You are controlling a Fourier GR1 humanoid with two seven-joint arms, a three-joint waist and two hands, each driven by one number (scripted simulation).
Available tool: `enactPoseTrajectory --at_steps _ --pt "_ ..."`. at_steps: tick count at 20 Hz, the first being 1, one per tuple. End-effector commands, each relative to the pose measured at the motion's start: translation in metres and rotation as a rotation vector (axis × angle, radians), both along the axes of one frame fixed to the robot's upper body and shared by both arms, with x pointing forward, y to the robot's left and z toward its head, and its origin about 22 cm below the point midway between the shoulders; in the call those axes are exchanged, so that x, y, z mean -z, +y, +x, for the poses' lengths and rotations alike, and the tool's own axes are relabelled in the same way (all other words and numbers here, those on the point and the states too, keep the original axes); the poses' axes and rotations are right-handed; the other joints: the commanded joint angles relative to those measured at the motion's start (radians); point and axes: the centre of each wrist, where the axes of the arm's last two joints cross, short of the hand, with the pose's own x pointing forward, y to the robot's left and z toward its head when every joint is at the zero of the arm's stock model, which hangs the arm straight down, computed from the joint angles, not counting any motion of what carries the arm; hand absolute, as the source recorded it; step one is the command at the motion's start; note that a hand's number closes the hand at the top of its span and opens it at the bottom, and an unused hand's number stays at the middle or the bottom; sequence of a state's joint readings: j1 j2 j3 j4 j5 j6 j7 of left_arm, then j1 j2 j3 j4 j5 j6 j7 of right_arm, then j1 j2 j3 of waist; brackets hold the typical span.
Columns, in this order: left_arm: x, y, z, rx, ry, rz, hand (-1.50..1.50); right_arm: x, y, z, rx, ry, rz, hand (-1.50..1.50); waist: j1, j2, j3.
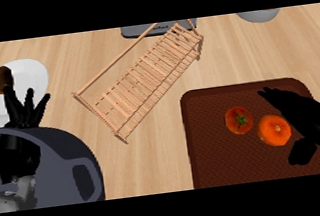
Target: Pick the squash from the tray and place it in the tiered shelf
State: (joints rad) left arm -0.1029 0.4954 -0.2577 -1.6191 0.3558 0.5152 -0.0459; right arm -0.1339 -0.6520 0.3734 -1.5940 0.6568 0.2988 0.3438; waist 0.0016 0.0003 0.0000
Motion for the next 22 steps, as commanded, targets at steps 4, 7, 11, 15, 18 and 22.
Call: enactPoseTrajectory --at_steps 4,7,11,15,18,22 --pt "0.024 0.003 -0.006 0.02 0.076 -0.012 0.0 0.014 0.007 0.008 -0.029 -0.024 0.037 -1.5 -0.001 0.0 0.0" --pt "-0.001 -0.017 0.004 0.026 0.063 -0.01 0.0 0.034 0.009 0.011 -0.018 -0.018 0.034 -1.5 0.0 0.0 0.0" --pt "-0.007 0.012 -0.003 0.044 0.082 -0.007 0.0 0.03 0.006 0.019 -0.021 0.0 0.05 -1.5 0.003 0.0 0.0" --pt "-0.013 0.005 -0.01 0.04 0.068 0.0 0.0 0.045 0.002 0.013 -0.017 0.055 0.027 -1.5 0.004 -0.001 0.0" --pt "-0.006 0.007 -0.01 0.02 0.057 -0.007 0.0 0.054 0.011 0.014 -0.065 0.082 0.008 1.5 0.003 0.0 0.0" --pt "-0.01 -0.001 0.005 0.025 0.07 -0.01 0.0 0.057 0.007 0.004 -0.135 -0.035 -0.055 1.5 -0.004 -0.001 0.0"
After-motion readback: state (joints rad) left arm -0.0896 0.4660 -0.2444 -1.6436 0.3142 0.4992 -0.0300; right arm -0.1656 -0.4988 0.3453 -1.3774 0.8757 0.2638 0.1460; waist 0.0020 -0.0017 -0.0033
